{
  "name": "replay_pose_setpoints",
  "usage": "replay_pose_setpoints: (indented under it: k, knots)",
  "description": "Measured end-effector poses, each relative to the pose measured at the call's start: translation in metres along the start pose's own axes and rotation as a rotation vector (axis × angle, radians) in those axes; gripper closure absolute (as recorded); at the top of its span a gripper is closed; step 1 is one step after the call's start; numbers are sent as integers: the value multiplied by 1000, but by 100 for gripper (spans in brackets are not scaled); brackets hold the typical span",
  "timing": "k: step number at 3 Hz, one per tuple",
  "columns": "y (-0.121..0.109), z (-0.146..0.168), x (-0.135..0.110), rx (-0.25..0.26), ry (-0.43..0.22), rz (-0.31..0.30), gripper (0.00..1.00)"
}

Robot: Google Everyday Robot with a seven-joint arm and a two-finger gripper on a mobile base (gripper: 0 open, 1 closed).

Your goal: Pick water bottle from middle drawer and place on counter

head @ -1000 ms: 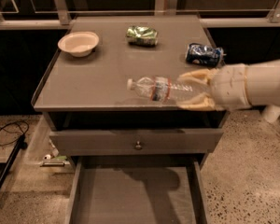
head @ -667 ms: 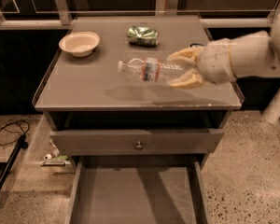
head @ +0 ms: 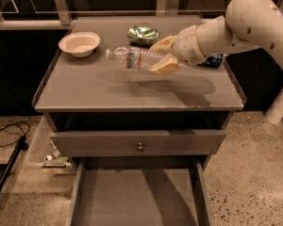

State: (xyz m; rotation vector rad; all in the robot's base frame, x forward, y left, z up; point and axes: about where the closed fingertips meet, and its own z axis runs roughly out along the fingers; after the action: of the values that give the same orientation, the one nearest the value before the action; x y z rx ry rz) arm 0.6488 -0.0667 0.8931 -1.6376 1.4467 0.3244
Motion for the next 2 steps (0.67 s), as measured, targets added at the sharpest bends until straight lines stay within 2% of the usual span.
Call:
replay_pose_setpoints:
  k: [1, 2]
  knots:
    - [-11, 19, 24, 23, 19, 155, 100]
    - [-13, 26, 44, 76, 47, 281, 100]
